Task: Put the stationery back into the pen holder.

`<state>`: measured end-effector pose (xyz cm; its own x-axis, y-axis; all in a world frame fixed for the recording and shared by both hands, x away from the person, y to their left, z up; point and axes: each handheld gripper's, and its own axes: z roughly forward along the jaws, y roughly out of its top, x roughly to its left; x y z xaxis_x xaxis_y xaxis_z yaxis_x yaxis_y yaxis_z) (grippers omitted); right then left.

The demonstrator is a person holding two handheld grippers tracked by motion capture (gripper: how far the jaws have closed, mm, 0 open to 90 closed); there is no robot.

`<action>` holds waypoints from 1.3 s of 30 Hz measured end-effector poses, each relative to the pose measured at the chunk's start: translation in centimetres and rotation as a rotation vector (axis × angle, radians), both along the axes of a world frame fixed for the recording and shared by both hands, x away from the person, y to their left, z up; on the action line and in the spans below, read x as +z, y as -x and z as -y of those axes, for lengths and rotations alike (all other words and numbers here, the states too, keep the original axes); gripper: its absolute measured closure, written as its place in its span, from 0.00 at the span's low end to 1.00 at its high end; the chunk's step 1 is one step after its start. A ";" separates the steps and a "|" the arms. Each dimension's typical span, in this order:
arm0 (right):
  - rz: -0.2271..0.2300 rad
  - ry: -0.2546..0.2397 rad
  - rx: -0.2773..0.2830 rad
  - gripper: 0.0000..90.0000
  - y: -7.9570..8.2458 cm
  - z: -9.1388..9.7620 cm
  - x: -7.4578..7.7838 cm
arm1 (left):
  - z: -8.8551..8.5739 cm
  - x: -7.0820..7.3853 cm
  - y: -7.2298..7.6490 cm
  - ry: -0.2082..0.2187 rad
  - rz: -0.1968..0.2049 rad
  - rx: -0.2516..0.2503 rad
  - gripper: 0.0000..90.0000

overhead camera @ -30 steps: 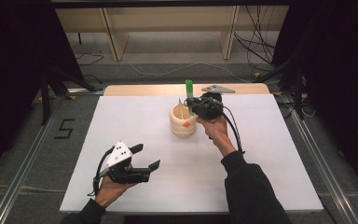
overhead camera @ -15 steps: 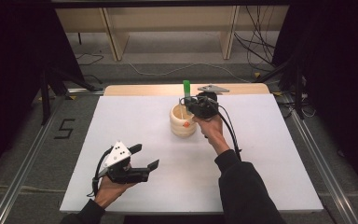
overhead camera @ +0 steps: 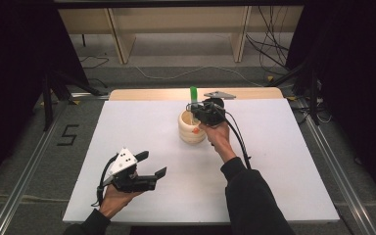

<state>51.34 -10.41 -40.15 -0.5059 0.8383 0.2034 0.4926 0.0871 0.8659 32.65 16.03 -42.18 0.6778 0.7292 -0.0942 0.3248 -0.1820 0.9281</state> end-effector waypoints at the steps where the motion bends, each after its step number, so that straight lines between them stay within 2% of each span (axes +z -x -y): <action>1: -0.001 0.001 0.002 0.85 0.0 -0.1 -0.1 | 0.0 0.0 0.0 0.001 0.000 0.000 0.18; 22: -0.017 0.036 -0.003 0.85 -0.2 -1.1 -1.3 | 0.0 0.0 -0.1 -0.001 -0.003 -0.004 0.18; 39: -0.027 0.069 0.001 0.85 -0.1 -1.0 -2.0 | 0.0 0.0 -0.1 -0.004 -0.006 -0.006 0.18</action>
<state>51.45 -9.37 -42.13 -0.5019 0.8502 0.1589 0.5155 0.1465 0.8442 32.73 16.04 -42.20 0.6814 0.7257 -0.0955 0.3291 -0.1872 0.9256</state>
